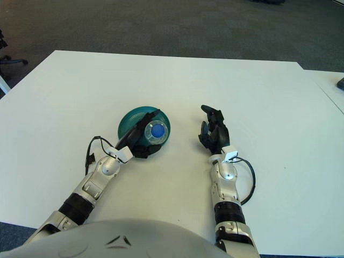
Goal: Put the bottle into the plate.
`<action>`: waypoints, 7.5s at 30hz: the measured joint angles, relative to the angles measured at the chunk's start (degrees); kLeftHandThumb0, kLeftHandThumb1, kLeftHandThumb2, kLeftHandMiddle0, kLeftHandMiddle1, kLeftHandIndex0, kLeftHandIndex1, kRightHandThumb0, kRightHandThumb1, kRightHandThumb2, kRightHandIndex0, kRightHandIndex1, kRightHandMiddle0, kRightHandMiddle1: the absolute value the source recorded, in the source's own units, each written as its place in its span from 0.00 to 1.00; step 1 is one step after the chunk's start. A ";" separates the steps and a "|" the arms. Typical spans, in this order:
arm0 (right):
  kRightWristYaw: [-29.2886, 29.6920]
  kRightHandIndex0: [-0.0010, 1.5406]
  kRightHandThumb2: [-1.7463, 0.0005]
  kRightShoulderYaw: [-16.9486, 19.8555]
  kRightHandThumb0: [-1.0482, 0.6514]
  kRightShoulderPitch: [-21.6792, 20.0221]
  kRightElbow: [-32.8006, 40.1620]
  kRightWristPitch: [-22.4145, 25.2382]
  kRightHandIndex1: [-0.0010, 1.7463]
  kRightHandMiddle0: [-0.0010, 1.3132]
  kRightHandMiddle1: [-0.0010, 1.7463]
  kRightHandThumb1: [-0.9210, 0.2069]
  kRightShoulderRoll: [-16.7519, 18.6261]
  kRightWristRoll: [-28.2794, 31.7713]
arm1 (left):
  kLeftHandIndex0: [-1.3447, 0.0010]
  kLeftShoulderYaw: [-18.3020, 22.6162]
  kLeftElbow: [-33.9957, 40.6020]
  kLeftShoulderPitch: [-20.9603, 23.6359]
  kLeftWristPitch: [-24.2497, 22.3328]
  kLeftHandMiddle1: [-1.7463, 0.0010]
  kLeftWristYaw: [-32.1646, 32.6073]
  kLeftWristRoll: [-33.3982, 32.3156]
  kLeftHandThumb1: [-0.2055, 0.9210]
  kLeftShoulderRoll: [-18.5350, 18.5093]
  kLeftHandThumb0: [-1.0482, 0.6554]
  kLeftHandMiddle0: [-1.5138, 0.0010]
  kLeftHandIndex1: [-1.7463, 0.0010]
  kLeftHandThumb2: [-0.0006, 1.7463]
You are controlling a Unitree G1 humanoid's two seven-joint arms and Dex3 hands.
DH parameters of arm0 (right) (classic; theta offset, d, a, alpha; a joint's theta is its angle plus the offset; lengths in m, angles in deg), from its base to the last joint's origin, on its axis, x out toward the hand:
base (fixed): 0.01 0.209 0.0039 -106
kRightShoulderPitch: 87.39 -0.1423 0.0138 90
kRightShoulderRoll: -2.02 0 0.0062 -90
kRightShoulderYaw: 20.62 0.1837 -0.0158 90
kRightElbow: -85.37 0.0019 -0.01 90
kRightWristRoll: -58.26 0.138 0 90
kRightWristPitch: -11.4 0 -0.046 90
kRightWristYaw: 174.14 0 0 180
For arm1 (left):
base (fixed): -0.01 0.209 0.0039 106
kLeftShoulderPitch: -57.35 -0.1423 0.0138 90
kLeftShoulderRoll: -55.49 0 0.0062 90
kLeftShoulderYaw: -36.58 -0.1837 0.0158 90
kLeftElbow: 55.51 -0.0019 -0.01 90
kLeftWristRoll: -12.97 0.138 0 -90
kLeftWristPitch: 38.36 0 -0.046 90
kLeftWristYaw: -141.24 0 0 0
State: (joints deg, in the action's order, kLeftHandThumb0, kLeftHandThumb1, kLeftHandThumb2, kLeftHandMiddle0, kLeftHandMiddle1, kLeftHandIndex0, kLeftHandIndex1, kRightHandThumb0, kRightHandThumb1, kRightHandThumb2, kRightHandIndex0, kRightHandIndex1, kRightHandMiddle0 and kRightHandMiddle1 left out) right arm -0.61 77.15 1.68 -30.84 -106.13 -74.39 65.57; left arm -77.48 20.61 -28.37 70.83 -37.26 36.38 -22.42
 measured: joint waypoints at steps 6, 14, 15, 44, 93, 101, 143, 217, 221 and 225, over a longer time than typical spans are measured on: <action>-0.09 0.21 0.58 0.00 0.16 -0.01 0.13 0.21 0.11 0.00 0.48 0.00 -0.01 0.21 | 1.00 -0.16 0.73 -0.01 -0.24 1.00 0.42 1.60 1.00 0.24 0.00 1.00 1.00 0.15; -0.72 0.21 0.58 0.22 0.16 -0.03 0.12 0.24 0.11 0.00 0.48 0.00 -0.02 0.41 | 1.00 0.69 1.86 -0.29 -0.40 1.00 0.42 1.75 1.00 -0.25 0.00 1.00 1.00 0.13; -0.81 0.21 0.58 0.25 0.16 -0.03 0.12 0.25 0.11 0.00 0.48 0.00 -0.01 0.43 | 1.00 0.82 2.20 -0.37 -0.43 1.00 0.38 1.66 1.00 -0.33 0.00 1.00 1.00 0.13; -1.22 0.22 0.57 0.69 0.17 -0.16 0.11 0.93 0.12 0.00 0.48 0.00 -0.25 0.39 | 1.00 2.09 7.18 -2.16 -1.76 1.00 -3.07 -5.40 1.00 1.97 0.00 1.00 1.00 0.13; -1.38 0.24 0.57 0.76 0.16 -2.68 -3.05 1.08 0.16 0.00 0.47 0.00 -2.25 0.30 | 1.00 4.36 -11.68 2.34 15.34 1.00 10.86 0.74 1.00 4.63 0.00 1.00 1.00 0.17; -1.30 0.23 0.59 0.90 0.17 -3.02 -3.62 1.08 0.17 0.00 0.49 0.00 -2.39 0.28 | 0.99 6.47 -14.49 5.90 21.84 0.98 23.81 7.39 1.00 3.71 0.01 0.91 0.73 0.30; 1.30 0.23 0.55 1.84 0.20 -11.74 -16.42 -2.16 0.20 0.00 0.48 0.00 -3.33 -1.38 | 0.84 14.61 0.73 10.79 15.92 0.69 10.84 -7.14 1.00 0.50 0.14 0.71 0.35 0.38; -3.12 0.18 0.57 1.09 0.19 -8.21 -9.83 -4.07 0.35 0.00 0.56 0.00 -2.51 -0.73 | 0.84 24.22 4.77 -5.41 -13.45 0.60 7.11 -20.71 1.00 7.92 0.29 0.68 0.38 0.39; -3.96 0.18 0.58 0.92 0.19 -7.25 -7.84 -3.03 0.35 0.00 0.56 0.00 -1.90 0.32 | 0.81 24.16 4.76 -6.09 -13.20 0.58 7.21 -20.78 0.99 8.27 0.30 0.66 0.37 0.38; -4.51 0.18 0.59 0.83 0.19 -6.63 -6.45 -2.15 0.35 0.00 0.56 0.00 -1.31 0.68 | 0.81 24.17 4.72 -6.55 -12.61 0.58 7.74 -20.82 0.98 8.97 0.30 0.65 0.37 0.37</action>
State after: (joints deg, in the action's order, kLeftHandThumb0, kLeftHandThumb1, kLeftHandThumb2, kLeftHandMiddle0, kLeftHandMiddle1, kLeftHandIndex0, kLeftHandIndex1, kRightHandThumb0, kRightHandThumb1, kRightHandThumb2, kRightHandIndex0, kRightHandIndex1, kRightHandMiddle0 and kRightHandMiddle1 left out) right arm -5.12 77.99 -4.95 -37.29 -108.28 -75.70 66.24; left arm -53.31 25.33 -34.92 58.22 -29.51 15.56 -13.45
